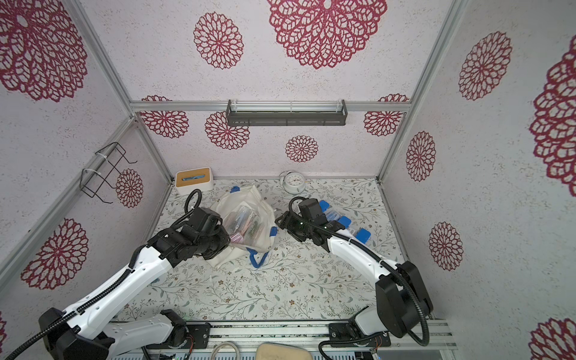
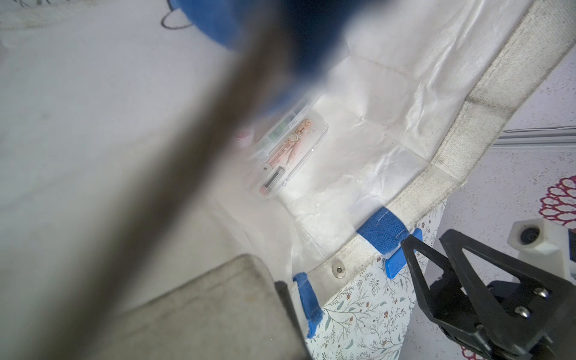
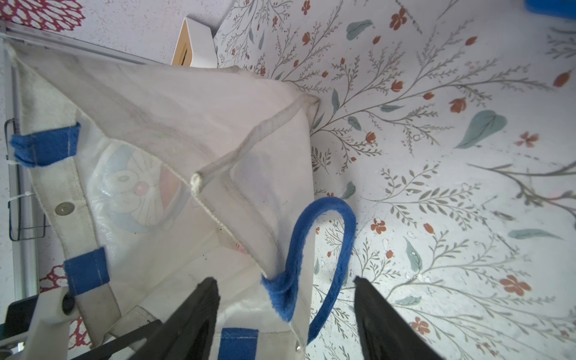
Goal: Take out the compass set from the canvas bag
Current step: Adjust the canvas bag at the center of the board, then pick up the compass set from the canvas bag.
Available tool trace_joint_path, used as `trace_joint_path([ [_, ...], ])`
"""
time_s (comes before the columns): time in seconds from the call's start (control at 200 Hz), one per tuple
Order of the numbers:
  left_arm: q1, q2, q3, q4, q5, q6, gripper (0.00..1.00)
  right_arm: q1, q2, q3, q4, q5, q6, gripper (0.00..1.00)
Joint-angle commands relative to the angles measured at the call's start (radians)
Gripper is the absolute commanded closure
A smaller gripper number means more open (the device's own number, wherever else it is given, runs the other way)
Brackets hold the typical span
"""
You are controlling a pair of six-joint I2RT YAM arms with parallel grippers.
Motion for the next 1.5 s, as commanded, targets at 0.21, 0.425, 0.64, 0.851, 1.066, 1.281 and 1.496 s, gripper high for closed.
trace_joint_path([
  [0.21, -0.069, 0.010, 0.025, 0.004, -0.019, -0.030, 1.00, 0.119, 0.013, 0.250, -0.110, 0.066, -0.046, 0.65],
  [0.425, -0.110, 0.008, 0.003, 0.008, -0.031, -0.058, 1.00, 0.213, 0.131, 0.284, -0.081, 0.074, 0.084, 0.76],
  [0.64, -0.147, 0.015, -0.014, 0.024, -0.046, -0.083, 1.00, 0.246, 0.279, 0.333, -0.128, 0.104, 0.176, 0.67],
  [0.851, -0.195, 0.017, -0.032, 0.046, -0.068, -0.115, 1.00, 0.235, 0.415, 0.451, -0.260, 0.194, 0.196, 0.52],
  [1.066, -0.236, 0.010, -0.057, 0.066, -0.098, -0.151, 1.00, 0.215, 0.527, 0.524, -0.361, 0.250, 0.226, 0.51],
  [1.281, -0.241, 0.005, -0.066, 0.075, -0.103, -0.162, 1.00, 0.209, 0.577, 0.545, -0.404, 0.273, 0.228, 0.39],
  [1.496, -0.253, 0.008, -0.065, 0.084, -0.101, -0.168, 1.00, 0.199, 0.607, 0.476, -0.251, 0.212, 0.252, 0.40],
])
